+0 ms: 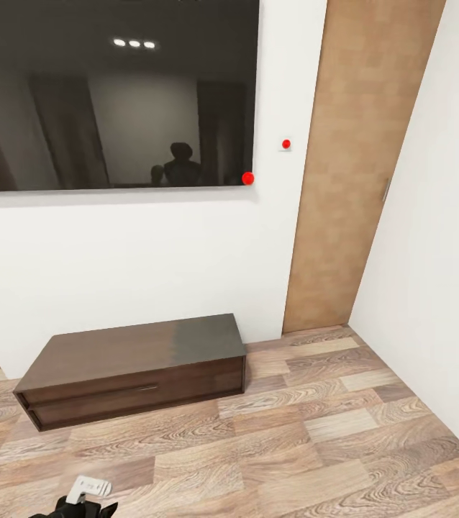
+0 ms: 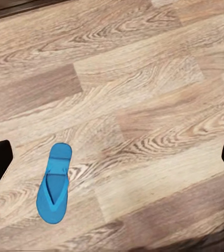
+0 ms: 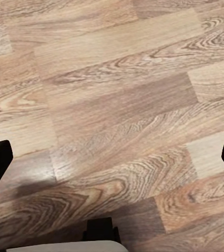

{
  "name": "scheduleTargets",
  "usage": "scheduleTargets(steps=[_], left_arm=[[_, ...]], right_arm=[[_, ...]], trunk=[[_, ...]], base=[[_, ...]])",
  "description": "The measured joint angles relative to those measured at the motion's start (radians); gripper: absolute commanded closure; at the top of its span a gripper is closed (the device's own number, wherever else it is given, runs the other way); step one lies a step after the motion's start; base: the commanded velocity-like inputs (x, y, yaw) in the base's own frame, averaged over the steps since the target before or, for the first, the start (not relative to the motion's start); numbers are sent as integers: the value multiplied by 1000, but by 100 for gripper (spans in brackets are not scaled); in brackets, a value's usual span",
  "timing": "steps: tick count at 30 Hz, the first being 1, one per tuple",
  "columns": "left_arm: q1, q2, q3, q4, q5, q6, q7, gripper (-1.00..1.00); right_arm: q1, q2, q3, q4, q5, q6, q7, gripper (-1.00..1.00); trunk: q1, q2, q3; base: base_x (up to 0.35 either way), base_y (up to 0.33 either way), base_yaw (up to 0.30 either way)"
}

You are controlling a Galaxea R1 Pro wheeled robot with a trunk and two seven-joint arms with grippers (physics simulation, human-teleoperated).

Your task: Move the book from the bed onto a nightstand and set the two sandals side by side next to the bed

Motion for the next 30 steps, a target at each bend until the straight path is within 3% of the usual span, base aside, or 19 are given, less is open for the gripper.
scheduleTargets(steps=[27, 30], left_arm=[[-6, 0, 1, 23, 3, -31, 26, -100], [-5, 0, 1, 23, 3, -30, 26, -100]], right_arm=[[0, 0, 0, 0, -3, 0, 0, -100], [0, 0, 0, 0, -3, 0, 0, -100]], trunk=[[0, 0, 0], [11, -21, -9]], base=[[0, 0, 0], [0, 0, 0]])
